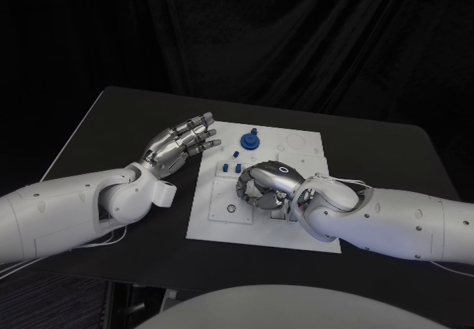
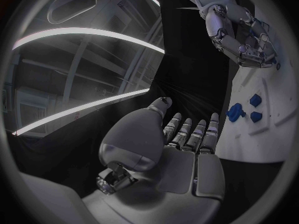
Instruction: Assemble the parts on the task board
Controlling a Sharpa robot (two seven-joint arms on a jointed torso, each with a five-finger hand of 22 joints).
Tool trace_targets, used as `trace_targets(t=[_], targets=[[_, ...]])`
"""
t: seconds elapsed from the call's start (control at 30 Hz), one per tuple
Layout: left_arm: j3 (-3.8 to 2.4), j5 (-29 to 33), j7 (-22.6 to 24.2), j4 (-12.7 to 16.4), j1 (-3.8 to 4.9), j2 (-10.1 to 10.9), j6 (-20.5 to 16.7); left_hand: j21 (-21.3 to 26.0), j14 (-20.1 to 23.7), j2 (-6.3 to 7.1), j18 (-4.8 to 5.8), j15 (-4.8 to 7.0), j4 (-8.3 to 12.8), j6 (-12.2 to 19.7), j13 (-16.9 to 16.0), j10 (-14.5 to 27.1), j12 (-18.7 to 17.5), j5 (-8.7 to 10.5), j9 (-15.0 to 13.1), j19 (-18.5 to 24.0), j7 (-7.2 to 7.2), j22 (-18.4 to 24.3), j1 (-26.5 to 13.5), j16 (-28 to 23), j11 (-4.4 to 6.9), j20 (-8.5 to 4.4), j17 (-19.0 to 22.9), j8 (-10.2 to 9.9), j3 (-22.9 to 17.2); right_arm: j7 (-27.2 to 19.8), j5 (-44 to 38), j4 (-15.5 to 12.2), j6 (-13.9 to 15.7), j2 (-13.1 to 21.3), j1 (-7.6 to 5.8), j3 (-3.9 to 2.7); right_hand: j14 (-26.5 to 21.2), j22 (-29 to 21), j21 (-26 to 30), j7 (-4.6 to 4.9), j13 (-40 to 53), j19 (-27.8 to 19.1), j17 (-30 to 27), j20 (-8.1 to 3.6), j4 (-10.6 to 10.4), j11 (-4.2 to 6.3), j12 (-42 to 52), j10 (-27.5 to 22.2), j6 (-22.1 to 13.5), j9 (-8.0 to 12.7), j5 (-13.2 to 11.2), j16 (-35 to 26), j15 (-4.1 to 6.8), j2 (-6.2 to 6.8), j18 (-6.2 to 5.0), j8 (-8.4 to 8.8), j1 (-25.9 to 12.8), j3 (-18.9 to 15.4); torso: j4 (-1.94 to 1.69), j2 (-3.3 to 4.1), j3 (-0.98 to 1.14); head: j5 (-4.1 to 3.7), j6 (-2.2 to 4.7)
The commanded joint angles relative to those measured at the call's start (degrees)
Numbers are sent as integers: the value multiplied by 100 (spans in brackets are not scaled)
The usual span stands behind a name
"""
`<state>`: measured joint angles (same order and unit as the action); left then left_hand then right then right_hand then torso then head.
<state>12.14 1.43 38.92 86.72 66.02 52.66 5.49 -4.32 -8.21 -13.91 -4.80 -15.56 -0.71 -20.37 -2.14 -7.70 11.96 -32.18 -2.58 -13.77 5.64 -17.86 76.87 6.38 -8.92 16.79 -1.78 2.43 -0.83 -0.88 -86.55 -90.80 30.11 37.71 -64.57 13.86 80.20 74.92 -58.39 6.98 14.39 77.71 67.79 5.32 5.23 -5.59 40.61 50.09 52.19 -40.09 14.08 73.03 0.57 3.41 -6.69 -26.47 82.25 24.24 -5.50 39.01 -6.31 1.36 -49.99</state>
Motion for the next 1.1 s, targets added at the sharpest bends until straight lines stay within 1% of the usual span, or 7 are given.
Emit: trace_targets(t=[0.03, 0.17, 0.37, 0.63, 0.7, 0.87, 1.1], targets=[[-5, -21, 297, 5, -12, -14, 102, 10, 38, -2, 47, -5, 3, -14, 0, 17, -31, 31, -10, 30, 45, 5, -63, 2, 43, 2, 1, 32, -21, -21, 87, 3, 18, 8, 18, -1, 1, 652, 27, -4, 81, 2, -8, -38, -66, 255, 13, 229, -84, -98, -92, -18, 49, 86, 27, -74, -39, 7, 1, 2, 0, 7, -1], [-5, -21, 283, 3, -15, -15, 104, 10, 38, 0, 47, -8, 4, -33, 0, 16, -29, 31, -12, 29, 67, 9, -70, 5, 54, 2, 1, 36, -36, -52, 118, 4, 12, 11, 18, -1, -1, 650, 34, -1, 87, 2, -16, -35, -93, 250, 2, 213, -131, -140, -133, -25, 46, 93, 28, -91, -51, 20, 3, 1, -2, 9, -1], [-5, -21, 265, 2, -21, -15, 106, 10, 38, -3, 47, -9, 4, -37, 0, 15, -28, 30, -13, 29, 73, 10, -71, 6, 56, 2, 1, 37, -44, -182, 215, 9, 12, 22, 18, -1, -10, 648, 59, 71, 119, -1, -28, -14, -151, 207, -6, 190, -525, -5, -136, -39, 13, 112, 29, 180, -31, 87, -2, 0, -6, 7, -1], [-5, -21, 247, 4, -29, -12, 105, 9, 36, -7, 47, -12, 7, -61, -1, 14, -26, 29, -16, 27, 90, 12, -73, 10, 62, 2, 0, 41, -65, -377, 283, 15, -12, 31, 17, -1, -58, 629, 163, 138, 187, -38, -85, 44, -332, 147, -27, 116, -450, 801, -71, -91, -42, 186, 12, 899, -42, 157, 1, 1, -2, 18, -1], [-5, -21, 241, 5, -31, -12, 106, 9, 36, -7, 47, -12, 7, -61, -1, 14, -26, 29, -16, 27, 90, 12, -73, 10, 62, 2, 0, 41, -65, -426, 288, 18, -20, 31, 17, -1, -62, 626, 185, 157, 207, -39, -95, 59, -423, 140, -45, 100, -304, 1182, -93, -100, -62, 225, 11, 1262, -48, 181, 2, 1, -4, 20, -1], [-5, -21, 226, 4, -35, -12, 110, 8, 32, -9, 47, -14, 9, -77, -1, 12, -23, 29, -18, 23, 102, 11, -76, 15, 67, 2, -1, 45, -79, -539, 351, 24, -35, 29, 17, -1, -79, 624, 206, 167, 211, -40, -132, 67, -489, 120, -74, 91, -164, 1454, -68, -132, -67, 237, 9, 1500, -45, 194, 7, -2, -6, 40, -1], [-5, -21, 204, -4, -43, -18, 120, 8, 29, -12, 47, -16, 8, -83, -1, 12, -22, 30, -18, 23, 110, 14, -78, 19, 70, 2, -2, 46, -89, -635, 406, 39, -43, 34, 17, -1, -124, 610, 264, 123, 197, -55, -239, 60, -570, 135, -132, 47, 180, 1625, 171, -227, -53, 191, 0, 1558, -83, 177, 0, -1, -2, 34, -1]])
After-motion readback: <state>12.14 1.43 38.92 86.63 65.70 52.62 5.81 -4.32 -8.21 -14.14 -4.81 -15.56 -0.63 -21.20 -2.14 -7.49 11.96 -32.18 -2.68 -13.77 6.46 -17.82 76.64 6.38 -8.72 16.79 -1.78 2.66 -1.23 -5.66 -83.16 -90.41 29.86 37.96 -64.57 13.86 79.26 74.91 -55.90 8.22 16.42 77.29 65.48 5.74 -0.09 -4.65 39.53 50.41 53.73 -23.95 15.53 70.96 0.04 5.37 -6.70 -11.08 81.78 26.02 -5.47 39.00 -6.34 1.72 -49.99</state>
